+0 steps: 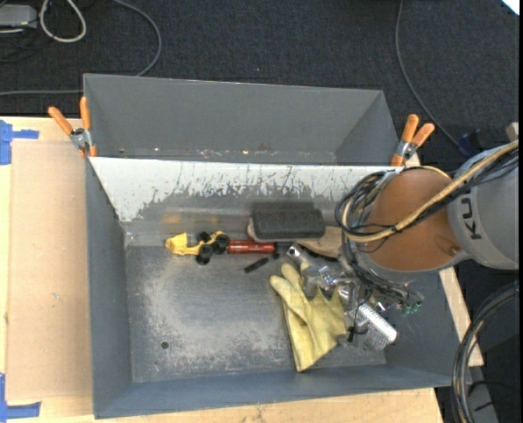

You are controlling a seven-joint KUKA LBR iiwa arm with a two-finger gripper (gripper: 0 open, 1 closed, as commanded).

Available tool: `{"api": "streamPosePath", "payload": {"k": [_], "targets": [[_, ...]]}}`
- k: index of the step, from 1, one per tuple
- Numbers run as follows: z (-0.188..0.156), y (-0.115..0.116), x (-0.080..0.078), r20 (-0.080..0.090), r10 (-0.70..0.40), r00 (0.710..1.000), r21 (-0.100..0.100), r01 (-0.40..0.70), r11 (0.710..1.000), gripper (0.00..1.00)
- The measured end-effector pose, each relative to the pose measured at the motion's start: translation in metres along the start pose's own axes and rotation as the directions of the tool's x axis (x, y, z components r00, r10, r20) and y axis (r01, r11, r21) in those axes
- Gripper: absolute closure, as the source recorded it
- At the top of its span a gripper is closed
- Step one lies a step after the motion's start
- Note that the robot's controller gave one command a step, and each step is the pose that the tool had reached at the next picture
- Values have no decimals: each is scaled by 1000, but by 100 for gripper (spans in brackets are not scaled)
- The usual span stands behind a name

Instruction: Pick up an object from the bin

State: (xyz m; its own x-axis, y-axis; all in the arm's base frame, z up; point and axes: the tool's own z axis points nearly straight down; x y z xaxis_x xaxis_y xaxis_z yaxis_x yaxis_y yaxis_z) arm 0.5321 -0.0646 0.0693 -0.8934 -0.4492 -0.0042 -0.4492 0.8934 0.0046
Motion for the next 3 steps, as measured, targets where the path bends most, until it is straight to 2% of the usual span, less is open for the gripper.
{"api": "streamPosePath", "payload": {"k": [1, 2, 3], "targets": [[0, 0, 0, -1, 1, 1000, -2, -1, 1000, 0], [-2, 12, -5, -1, 15, 1000, -2, -15, 1000, 0], [-2, 11, -4, -1, 16, 1000, -2, -16, 1000, 0]]}}
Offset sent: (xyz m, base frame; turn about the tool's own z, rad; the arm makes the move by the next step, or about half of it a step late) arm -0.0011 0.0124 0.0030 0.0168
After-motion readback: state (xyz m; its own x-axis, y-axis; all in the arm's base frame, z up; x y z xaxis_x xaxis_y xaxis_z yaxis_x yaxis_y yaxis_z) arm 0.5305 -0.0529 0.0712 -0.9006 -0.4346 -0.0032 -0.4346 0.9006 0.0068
